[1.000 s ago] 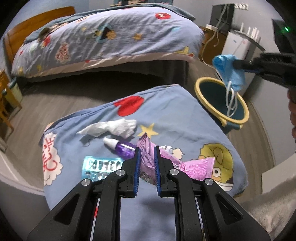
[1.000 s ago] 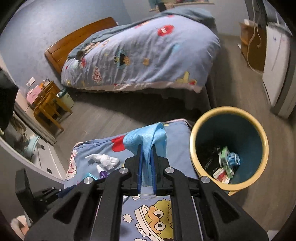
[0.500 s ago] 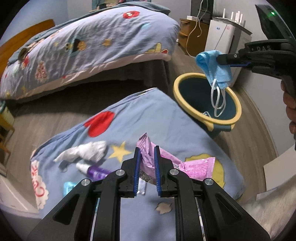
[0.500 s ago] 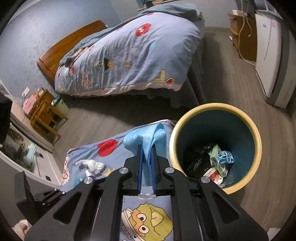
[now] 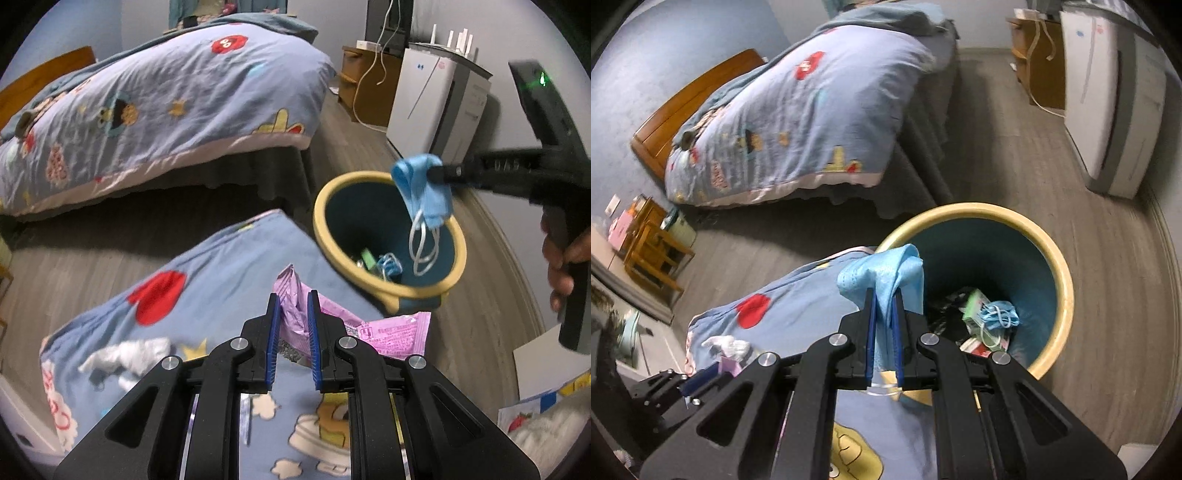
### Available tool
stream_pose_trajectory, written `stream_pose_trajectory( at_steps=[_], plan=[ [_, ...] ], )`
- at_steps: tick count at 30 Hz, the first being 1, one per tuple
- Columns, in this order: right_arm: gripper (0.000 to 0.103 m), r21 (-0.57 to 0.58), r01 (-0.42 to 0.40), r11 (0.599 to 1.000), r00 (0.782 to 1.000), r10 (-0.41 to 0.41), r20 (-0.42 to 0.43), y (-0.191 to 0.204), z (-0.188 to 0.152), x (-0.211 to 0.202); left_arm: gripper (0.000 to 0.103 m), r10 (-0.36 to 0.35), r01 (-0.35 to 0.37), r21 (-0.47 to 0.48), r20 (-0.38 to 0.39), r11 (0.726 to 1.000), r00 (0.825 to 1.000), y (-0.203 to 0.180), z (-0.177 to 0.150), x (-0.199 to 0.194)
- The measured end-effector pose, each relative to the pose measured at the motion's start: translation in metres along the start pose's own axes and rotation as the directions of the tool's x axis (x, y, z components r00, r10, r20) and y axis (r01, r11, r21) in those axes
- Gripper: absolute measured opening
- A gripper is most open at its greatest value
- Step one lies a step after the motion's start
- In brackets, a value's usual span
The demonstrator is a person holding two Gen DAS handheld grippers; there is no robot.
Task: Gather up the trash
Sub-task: 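Carry the blue mask over the teal bin with the right gripper while the left gripper holds the pink wrapper, then lift the pink wrapper over the teal bin with the left gripper while the right gripper holds the mask there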
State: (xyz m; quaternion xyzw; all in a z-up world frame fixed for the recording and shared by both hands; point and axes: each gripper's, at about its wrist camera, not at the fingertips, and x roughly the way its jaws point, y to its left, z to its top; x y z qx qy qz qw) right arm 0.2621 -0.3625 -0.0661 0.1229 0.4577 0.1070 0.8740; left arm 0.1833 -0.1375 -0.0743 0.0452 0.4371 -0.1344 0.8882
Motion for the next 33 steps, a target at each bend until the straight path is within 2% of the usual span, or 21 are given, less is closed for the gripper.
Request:
stream_pose_trajectory(
  at_steps=[9, 14, 18, 21, 22, 23, 25, 27, 29, 30, 33],
  plan=[
    [0.008, 0.109, 0.084, 0.991, 0.996, -0.085, 0.005, -0.04, 0.002, 0.012, 0.015, -0.033, 0.033, 0.018, 0.018, 0.999, 0.999, -0.011, 0.018, 0.018],
    [0.008, 0.161, 0.083, 0.983, 0.996, -0.087, 0.019, -0.058, 0.005, 0.015, 0.015, -0.055, 0.054, 0.041, 0.011, 0.998, 0.998, -0.023, 0.022, 0.032],
    [0.008, 0.177, 0.077, 0.981, 0.997, -0.079, 0.001, -0.063, 0.003, 0.019, 0.015, -0.063, 0.063, 0.029, -0.006, 0.998, 0.998, -0.022, 0.011, 0.039],
    [0.008, 0.181, 0.072, 0.981, 0.997, -0.074, 0.001, -0.063, 0.003, 0.02, 0.016, -0.062, 0.062, 0.007, -0.073, 0.998, 0.995, -0.016, -0.01, 0.054],
    [0.008, 0.184, 0.067, 0.981, 0.998, -0.068, 0.0, -0.063, 0.003, 0.02, 0.023, -0.063, 0.063, -0.003, -0.094, 0.998, 0.994, -0.013, -0.019, 0.058],
    [0.008, 0.184, 0.066, 0.981, 0.998, -0.067, 0.0, -0.061, 0.003, 0.021, 0.037, -0.065, 0.064, -0.013, -0.108, 0.998, 0.992, -0.012, -0.025, 0.061],
    [0.008, 0.179, 0.067, 0.982, 0.998, -0.068, 0.0, -0.059, 0.003, 0.021, 0.051, -0.064, 0.059, -0.037, -0.133, 0.998, 0.989, -0.008, -0.039, 0.069],
    [0.008, 0.178, 0.065, 0.982, 0.998, -0.066, 0.0, -0.058, 0.004, 0.022, 0.054, -0.055, 0.047, -0.053, -0.161, 0.997, 0.985, -0.004, -0.045, 0.079],
    [0.008, 0.171, 0.065, 0.983, 0.998, -0.066, 0.003, -0.055, 0.004, 0.021, 0.064, -0.065, 0.051, -0.078, -0.184, 0.996, 0.981, -0.002, -0.05, 0.086],
    [0.008, 0.169, 0.065, 0.983, 0.998, -0.066, 0.003, -0.055, 0.004, 0.021, 0.065, -0.073, 0.056, -0.096, -0.193, 0.994, 0.978, -0.001, -0.053, 0.09],
    [0.008, 0.162, 0.068, 0.984, 0.998, -0.069, 0.004, -0.053, 0.004, 0.021, 0.073, -0.069, 0.044, -0.125, -0.202, 0.991, 0.977, -0.002, -0.057, 0.099]
  ],
)
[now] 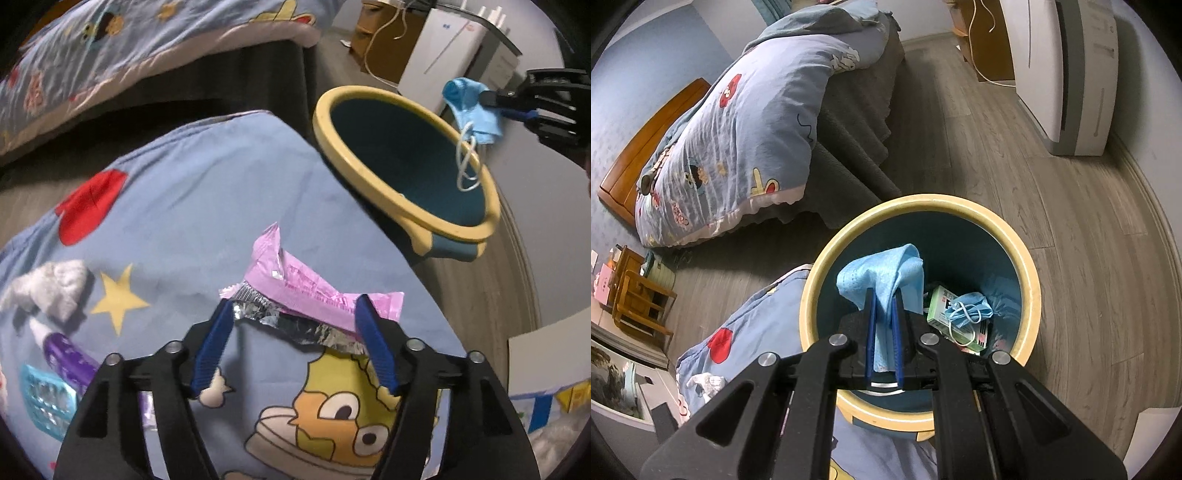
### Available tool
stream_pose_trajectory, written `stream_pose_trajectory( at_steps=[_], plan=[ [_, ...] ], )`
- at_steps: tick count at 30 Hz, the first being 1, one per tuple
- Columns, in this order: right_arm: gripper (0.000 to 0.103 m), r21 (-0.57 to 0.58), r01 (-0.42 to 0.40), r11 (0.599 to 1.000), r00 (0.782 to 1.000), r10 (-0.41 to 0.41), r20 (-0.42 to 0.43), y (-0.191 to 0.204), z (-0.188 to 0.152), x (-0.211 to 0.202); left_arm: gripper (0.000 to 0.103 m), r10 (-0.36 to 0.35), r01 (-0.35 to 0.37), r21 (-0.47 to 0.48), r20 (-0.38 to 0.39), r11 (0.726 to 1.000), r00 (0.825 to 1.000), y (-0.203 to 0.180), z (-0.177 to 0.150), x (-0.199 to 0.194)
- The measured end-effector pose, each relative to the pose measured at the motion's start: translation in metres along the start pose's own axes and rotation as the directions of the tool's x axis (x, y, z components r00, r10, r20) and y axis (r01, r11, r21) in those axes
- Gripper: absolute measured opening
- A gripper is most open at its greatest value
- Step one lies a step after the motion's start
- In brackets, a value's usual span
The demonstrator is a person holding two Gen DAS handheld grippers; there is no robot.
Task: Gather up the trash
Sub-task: 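Lift the pink wrapper over the teal bin with the left gripper while the right gripper holds the mask there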
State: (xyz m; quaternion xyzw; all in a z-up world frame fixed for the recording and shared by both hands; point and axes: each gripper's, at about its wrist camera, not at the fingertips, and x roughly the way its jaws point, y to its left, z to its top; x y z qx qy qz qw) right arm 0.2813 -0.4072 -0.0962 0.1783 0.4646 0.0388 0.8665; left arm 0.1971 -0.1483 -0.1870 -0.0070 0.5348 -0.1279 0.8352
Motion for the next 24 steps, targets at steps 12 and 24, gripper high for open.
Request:
stream_pose_trajectory(
  at_steps=[12, 24],
  plan=[
    [0.008, 0.007, -0.009, 1.0, 1.0, 0.009, 0.0, -0.002, 0.001, 0.0, 0.014, 0.058, -0.059, 0.099, 0.02, 0.993, 0.998, -0.016, 0.02, -0.001],
    [0.008, 0.098, 0.019, 0.995, 1.0, -0.019, -0.001, -0.035, 0.002, 0.004, 0.012, -0.019, -0.019, 0.196, 0.188, 0.98, 0.982, -0.061, 0.093, -0.04]
  ],
)
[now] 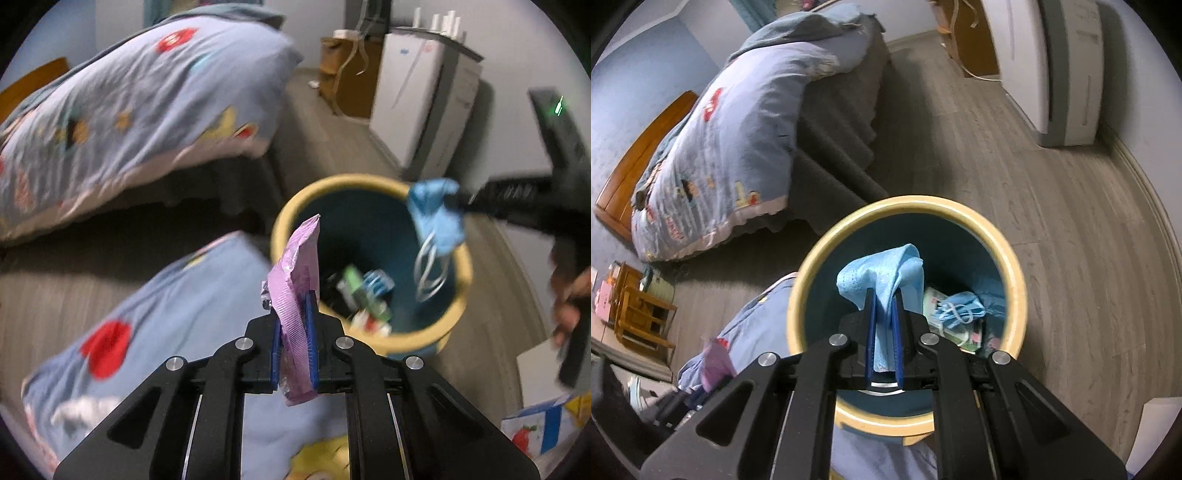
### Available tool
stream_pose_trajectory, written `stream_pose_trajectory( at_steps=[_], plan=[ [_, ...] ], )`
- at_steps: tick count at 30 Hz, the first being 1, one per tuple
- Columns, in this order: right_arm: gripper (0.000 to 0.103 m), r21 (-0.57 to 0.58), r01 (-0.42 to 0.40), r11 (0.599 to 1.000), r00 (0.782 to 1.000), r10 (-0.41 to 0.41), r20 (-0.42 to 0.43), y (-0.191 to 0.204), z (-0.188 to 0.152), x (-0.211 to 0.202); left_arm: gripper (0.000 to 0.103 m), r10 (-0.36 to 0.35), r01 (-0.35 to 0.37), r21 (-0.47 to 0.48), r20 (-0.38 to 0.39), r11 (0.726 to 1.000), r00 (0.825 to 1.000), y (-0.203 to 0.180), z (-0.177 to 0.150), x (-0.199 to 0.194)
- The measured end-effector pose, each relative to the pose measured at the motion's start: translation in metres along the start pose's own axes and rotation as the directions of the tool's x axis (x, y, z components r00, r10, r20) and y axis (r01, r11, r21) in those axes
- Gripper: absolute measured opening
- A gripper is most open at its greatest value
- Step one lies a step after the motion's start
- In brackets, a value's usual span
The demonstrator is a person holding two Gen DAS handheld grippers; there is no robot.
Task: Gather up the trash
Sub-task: 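Lift the pink wrapper over the teal bin with the left gripper while the right gripper holds the mask there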
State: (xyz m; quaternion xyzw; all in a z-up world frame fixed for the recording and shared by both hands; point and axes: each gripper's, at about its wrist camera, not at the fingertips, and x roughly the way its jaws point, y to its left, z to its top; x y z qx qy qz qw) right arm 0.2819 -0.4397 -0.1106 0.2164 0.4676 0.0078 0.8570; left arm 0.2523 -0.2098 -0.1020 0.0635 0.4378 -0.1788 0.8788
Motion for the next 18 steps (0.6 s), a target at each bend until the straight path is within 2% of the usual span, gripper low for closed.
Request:
stream_pose_trajectory(
  at_steps=[5, 10, 15, 17, 18],
  plan=[
    [0.008, 0.045, 0.015, 0.999, 1.0, -0.014, -0.021, -0.017, -0.001, 0.008, 0.012, -0.076, 0.076, 0.006, -0.006, 0.997, 0.997, -0.02, 0.023, 0.017],
    [0.008, 0.058, 0.013, 0.998, 1.0, -0.013, -0.004, -0.017, 0.003, 0.007, 0.015, -0.052, 0.054, 0.079, -0.027, 0.995, 0.998, -0.044, 0.033, 0.042],
    [0.009, 0.048, 0.013, 0.999, 1.0, -0.012, -0.009, -0.016, 0.004, 0.011, 0.034, -0.07, 0.071, 0.06, -0.022, 0.996, 0.997, -0.046, 0.03, 0.051],
    [0.011, 0.05, 0.016, 0.999, 1.0, -0.016, -0.004, -0.016, 0.005, 0.011, 0.05, -0.057, 0.058, 0.059, -0.013, 0.997, 0.998, -0.045, 0.03, 0.051],
    [0.016, 0.053, 0.015, 0.998, 1.0, -0.015, 0.0, -0.016, 0.005, 0.01, 0.052, -0.051, 0.051, 0.056, -0.006, 0.997, 0.999, -0.044, 0.029, 0.05]
  ],
)
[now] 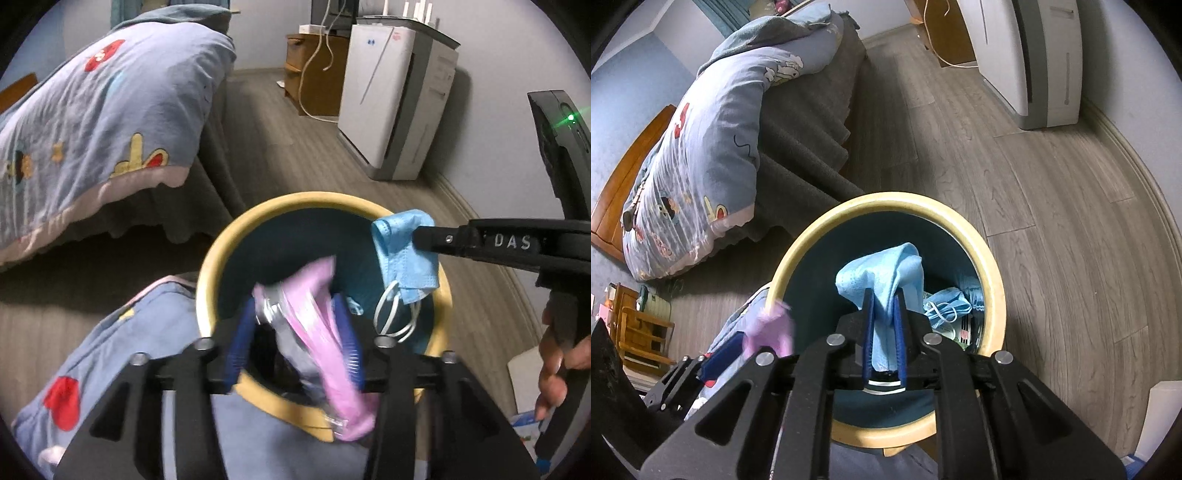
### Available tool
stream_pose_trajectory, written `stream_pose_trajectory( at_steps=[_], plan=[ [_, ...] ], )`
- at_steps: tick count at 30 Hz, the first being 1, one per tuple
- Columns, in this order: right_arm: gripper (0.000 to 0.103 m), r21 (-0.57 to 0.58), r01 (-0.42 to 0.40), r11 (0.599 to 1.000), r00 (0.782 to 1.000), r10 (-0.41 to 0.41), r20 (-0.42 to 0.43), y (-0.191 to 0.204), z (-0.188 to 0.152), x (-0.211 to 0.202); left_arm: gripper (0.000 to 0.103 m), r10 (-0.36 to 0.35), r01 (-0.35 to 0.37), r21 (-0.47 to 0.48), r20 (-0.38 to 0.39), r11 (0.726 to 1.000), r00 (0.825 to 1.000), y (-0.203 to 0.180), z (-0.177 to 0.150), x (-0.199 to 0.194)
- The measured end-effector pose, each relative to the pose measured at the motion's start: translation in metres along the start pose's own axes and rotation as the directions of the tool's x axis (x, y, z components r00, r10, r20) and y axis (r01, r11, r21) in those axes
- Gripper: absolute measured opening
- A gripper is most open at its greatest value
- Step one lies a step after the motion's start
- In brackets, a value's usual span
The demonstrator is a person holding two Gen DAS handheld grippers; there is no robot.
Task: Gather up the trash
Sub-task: 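Lift the pink wrapper over the teal bin with the left gripper while the right gripper holds the mask there, then open both grippers to drop the mask and pink wrapper into the bin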
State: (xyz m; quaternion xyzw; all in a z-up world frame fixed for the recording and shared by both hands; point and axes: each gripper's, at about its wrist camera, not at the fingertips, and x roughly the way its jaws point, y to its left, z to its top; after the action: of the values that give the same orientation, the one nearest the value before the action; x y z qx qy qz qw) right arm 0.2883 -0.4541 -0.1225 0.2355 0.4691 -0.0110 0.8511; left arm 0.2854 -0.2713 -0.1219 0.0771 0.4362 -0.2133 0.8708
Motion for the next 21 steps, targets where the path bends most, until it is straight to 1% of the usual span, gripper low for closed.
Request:
stream_pose_trajectory(
  at_steps=[1, 4, 5, 7, 10, 11, 12, 13, 14, 15, 16, 18, 21],
  plan=[
    [0.02, 0.002, -0.002, 1.0, 1.0, 0.002, 0.002, 0.0, 0.001, 0.0, 0.053, -0.001, 0.001, -0.004, 0.005, 1.0, 1.0, 0.002, -0.001, -0.001],
    [0.021, -0.001, -0.006, 1.0, 1.0, 0.006, 0.009, 0.001, 0.002, -0.001, 0.061, 0.014, -0.013, -0.017, 0.01, 1.0, 1.0, 0.008, -0.003, -0.004],
    [0.022, -0.002, -0.008, 1.0, 1.0, 0.008, 0.012, 0.002, 0.001, -0.002, 0.061, 0.013, -0.012, -0.024, 0.011, 1.0, 1.0, 0.01, -0.004, -0.006],
    [0.036, -0.003, -0.009, 1.0, 1.0, 0.009, 0.018, 0.004, 0.002, -0.004, 0.062, 0.019, -0.019, -0.031, 0.013, 0.999, 1.0, 0.014, -0.006, -0.008],
    [0.042, -0.013, -0.008, 1.0, 1.0, 0.008, 0.027, 0.008, 0.003, -0.006, 0.066, 0.029, -0.028, -0.037, 0.017, 0.999, 0.999, 0.017, -0.012, -0.016],
    [0.045, -0.019, -0.006, 1.0, 0.999, 0.007, 0.032, 0.01, 0.003, -0.006, 0.069, 0.033, -0.033, -0.04, 0.019, 0.999, 0.999, 0.018, -0.015, -0.019],
    [0.053, -0.024, -0.005, 1.0, 0.999, 0.006, 0.037, 0.011, 0.003, -0.007, 0.071, 0.038, -0.037, -0.044, 0.022, 0.998, 0.999, 0.02, -0.019, -0.025],
    [0.061, -0.03, -0.004, 1.0, 0.999, 0.005, 0.045, 0.015, 0.003, -0.009, 0.077, 0.044, -0.043, -0.049, 0.027, 0.998, 0.999, 0.023, -0.023, -0.031],
    [0.064, -0.037, -0.007, 0.999, 0.999, 0.009, 0.052, 0.018, 0.003, -0.011, 0.082, 0.054, -0.052, -0.054, 0.034, 0.997, 0.998, 0.025, -0.027, -0.038],
    [0.071, -0.045, -0.01, 0.999, 0.998, 0.013, 0.059, 0.023, 0.003, -0.013, 0.085, 0.063, -0.06, -0.057, 0.038, 0.997, 0.997, 0.027, -0.029, -0.042],
    [0.081, -0.054, -0.007, 0.999, 0.998, 0.011, 0.065, 0.027, 0.002, -0.014, 0.088, 0.074, -0.071, -0.06, 0.042, 0.996, 0.996, 0.029, -0.032, -0.048],
    [0.09, -0.082, -0.003, 0.997, 0.997, 0.009, 0.08, 0.039, 0.0, -0.017, 0.091, 0.107, -0.103, -0.071, 0.053, 0.992, 0.993, 0.037, -0.038, -0.064],
    [0.095, -0.158, -0.001, 0.988, 0.996, 0.016, 0.093, 0.068, -0.006, -0.022, 0.093, 0.138, -0.132, -0.093, 0.066, 0.987, 0.988, 0.05, -0.046, -0.09]
  ],
)
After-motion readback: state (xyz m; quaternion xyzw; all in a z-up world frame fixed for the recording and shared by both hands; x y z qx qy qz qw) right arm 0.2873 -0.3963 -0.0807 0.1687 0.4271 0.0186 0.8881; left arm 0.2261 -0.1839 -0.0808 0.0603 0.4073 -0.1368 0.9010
